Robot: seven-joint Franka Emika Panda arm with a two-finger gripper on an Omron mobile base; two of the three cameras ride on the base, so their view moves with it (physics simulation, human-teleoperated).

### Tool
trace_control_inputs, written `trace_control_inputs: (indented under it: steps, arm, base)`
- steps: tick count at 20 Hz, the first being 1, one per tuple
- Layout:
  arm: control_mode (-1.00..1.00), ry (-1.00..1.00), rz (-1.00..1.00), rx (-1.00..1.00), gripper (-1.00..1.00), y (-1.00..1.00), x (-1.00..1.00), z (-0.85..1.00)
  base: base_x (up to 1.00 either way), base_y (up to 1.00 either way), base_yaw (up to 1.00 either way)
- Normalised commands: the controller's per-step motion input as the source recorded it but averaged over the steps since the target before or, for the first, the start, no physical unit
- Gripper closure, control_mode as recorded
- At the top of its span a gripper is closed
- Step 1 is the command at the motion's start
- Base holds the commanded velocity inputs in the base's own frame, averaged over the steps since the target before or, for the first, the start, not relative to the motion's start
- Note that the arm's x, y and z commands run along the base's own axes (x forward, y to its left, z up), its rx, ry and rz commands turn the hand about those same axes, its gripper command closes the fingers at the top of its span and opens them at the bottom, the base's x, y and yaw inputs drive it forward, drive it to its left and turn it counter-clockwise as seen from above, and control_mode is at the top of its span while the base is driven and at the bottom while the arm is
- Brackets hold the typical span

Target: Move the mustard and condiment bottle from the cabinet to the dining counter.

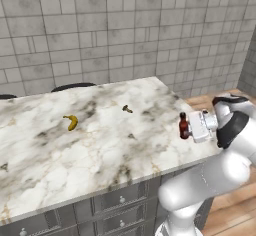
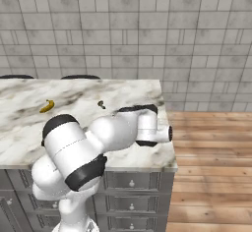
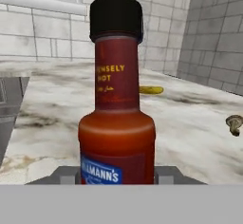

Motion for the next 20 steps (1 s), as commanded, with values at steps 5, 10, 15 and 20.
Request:
trace_control_inputs:
  steps: [5, 10, 15, 20]
  arm:
    - [-1.00, -0.27, 0.04, 0.15, 1.00, -0.02, 0.00, -0.51]
    - [-1.00, -0.08, 0.02, 0.05, -1.00, 0.00, 0.04, -0.30]
    - [-1.00, 0.12, 0.00, 0.00, -1.00, -0.08, 0.16, -0.01]
    - [-1.00, 0.13, 0.01, 0.00, -1.00, -0.09, 0.05, 0.00]
  base:
    - [0.00, 0.00, 0.00]
    - [0.00, 0.00, 0.00]
    - [0.00, 0.00, 0.00]
    - [0.00, 0.00, 0.00]
